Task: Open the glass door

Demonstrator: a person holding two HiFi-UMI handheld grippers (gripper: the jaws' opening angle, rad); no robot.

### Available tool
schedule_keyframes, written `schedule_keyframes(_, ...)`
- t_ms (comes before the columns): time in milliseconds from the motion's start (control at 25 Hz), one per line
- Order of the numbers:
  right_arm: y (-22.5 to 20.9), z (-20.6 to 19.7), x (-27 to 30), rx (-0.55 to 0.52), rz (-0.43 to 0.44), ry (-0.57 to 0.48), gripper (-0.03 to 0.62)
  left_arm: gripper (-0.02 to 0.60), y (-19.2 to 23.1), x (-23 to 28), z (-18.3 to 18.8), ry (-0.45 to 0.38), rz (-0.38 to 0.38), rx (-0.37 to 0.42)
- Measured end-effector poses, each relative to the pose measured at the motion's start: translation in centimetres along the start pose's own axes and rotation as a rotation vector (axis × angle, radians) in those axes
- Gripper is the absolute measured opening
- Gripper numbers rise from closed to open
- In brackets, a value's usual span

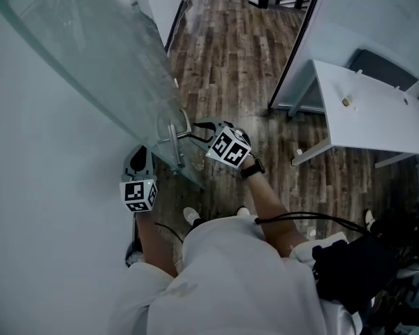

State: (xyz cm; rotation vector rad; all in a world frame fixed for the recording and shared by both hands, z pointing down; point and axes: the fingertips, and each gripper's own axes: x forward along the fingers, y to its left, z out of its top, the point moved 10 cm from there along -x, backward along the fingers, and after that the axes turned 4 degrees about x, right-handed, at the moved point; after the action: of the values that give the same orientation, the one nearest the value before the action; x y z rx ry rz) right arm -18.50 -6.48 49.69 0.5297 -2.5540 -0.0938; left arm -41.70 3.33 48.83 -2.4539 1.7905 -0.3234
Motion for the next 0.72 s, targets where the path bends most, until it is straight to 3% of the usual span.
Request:
schedule_keyframes(480,2.5,2.0,6.0,-0.106,0.013,0.076,0.129,0.003,3.9,-3.2,-2.5,0.045,0.097,-0.031)
schedule_keyframes(720,3.2,3.0,8.0,-0.095,0.061,0.082,0.129,0.003,5.5,-4.3,-2.9,0.058,0.132,-0.032)
